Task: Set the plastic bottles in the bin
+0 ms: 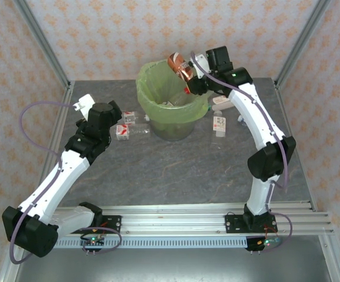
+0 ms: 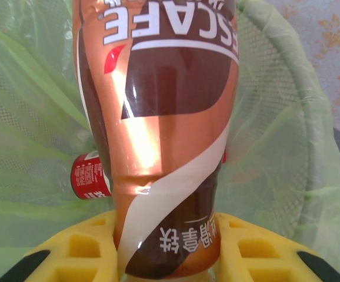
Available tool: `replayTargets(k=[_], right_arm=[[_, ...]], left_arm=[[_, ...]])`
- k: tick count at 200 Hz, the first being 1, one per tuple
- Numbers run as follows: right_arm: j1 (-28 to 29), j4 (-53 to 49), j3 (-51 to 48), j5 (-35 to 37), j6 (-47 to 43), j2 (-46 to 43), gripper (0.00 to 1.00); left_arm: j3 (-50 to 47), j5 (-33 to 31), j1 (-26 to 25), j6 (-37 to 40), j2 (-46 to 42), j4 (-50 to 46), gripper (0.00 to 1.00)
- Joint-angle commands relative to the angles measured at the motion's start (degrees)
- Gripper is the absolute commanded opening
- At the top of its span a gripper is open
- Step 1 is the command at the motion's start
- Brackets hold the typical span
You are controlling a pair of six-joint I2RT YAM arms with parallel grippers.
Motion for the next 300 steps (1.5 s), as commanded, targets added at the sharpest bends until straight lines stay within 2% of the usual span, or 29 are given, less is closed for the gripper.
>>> replayTargets(k=[1, 63, 137, 178, 226, 259, 270, 300], right_arm=[[1.0, -7.1, 5.6, 5.7, -2.1, 2.9, 0.36], [2.7, -8.8, 9.1, 9.8, -1.5, 5.6, 0.55], [2.9, -7.7, 8.5, 9.5, 0.6, 1.7, 0.6], [3.0, -2.1, -1.5, 9.9, 0.9, -7.1, 0.64], [3.0, 7.0, -15.4, 7.9, 5.6, -20.7, 0.7], [3.0, 22.6, -33.8, 8.3, 9.9, -32.9, 0.82], [3.0, 30.8, -42.0, 9.6, 12.0, -37.4, 1.0], [3.0, 49.3, -59.1, 13.1, 20.0, -46.5, 0.99]], left_arm=[[-1.3, -4.1, 1.2, -2.2, -1.4, -2.0, 1.0], [-2.0, -3.8, 2.1, -2.2, -1.9, -2.7, 1.0], [-2.3, -2.5, 2.3, -3.1, -1.4, -2.4, 1.0], [-2.9, -1.8, 2.5, -3.6, -0.5, -1.8, 1.0], [-4.7, 3.7, 3.6, -8.1, 1.6, 1.4, 1.0], [-3.7, 6.8, 4.8, -11.1, 4.2, 0.9, 1.0], [-3.0, 8.0, 5.5, -11.8, 5.1, -0.1, 1.0], [-1.4, 12.5, 7.8, -15.6, 6.9, -3.3, 1.0]])
